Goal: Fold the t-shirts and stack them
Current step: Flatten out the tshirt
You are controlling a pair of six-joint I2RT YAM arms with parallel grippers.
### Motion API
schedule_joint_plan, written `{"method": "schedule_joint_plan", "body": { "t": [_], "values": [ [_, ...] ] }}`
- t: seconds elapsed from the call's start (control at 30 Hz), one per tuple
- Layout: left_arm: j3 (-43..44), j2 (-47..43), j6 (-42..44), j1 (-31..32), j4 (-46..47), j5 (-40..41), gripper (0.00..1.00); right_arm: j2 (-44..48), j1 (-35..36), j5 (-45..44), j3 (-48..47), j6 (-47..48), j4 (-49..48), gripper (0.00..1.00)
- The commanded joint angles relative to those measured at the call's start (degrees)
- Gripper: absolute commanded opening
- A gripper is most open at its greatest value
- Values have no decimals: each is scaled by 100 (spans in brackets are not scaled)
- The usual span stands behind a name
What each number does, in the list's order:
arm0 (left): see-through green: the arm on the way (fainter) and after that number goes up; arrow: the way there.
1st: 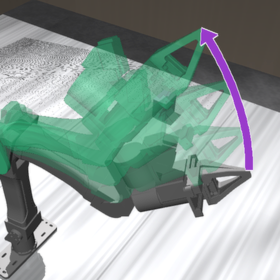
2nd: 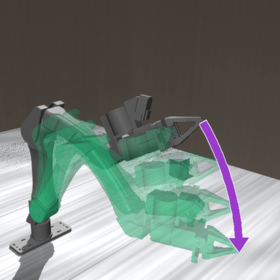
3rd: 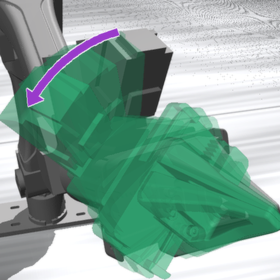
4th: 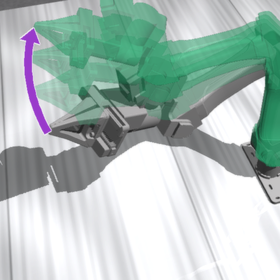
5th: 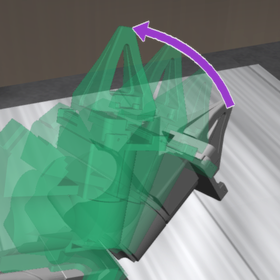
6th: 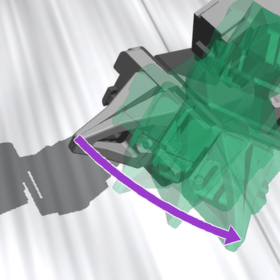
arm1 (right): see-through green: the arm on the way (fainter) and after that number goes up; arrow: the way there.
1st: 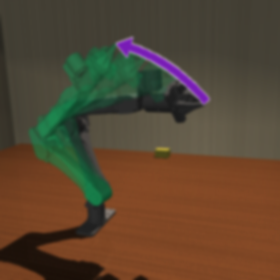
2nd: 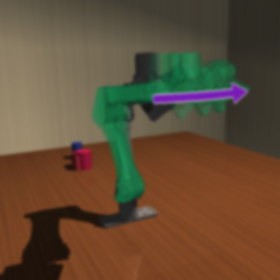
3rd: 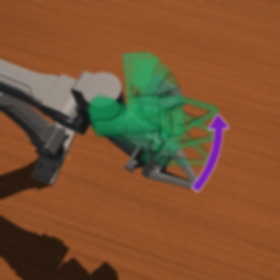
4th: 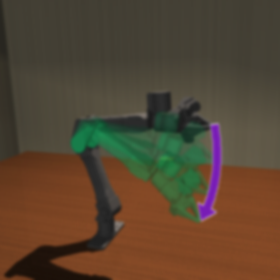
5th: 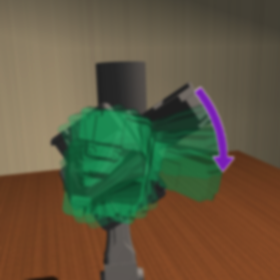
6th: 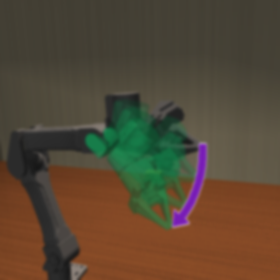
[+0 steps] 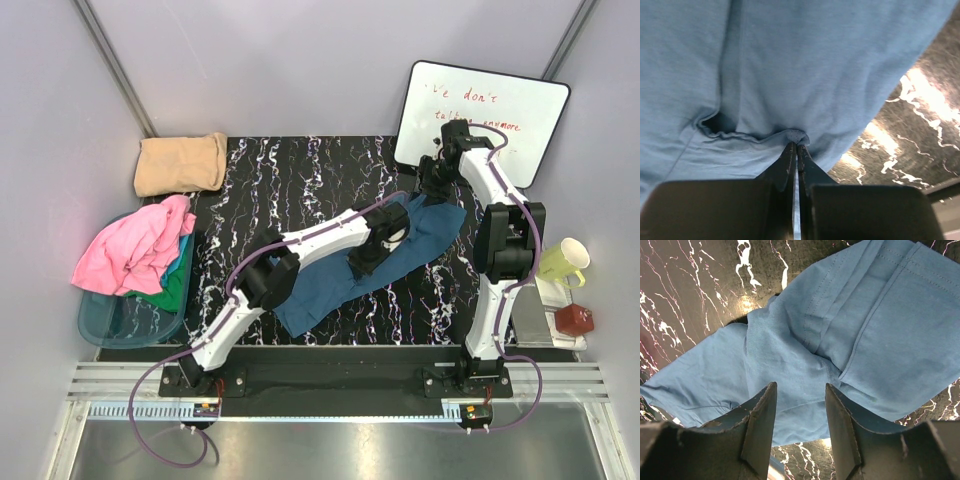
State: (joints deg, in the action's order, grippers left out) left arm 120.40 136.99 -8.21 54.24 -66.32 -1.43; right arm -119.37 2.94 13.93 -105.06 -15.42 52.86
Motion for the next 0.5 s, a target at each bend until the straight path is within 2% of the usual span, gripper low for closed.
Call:
{"method": "schedule_joint_plan", "body": {
  "t": [0.0,0.23,0.47],
  "values": [
    [-16,-321,-49,-10,58,625,0,257,-30,-93,-120,22,22,52],
    [-517,-1147,-392,-203,76,1469,0,265,-22,-22,-59,21,14,52],
    [-957,-2149,-665,-834,-3,2076,0,204,-30,363,-41,13,14,52]
  ]
}}
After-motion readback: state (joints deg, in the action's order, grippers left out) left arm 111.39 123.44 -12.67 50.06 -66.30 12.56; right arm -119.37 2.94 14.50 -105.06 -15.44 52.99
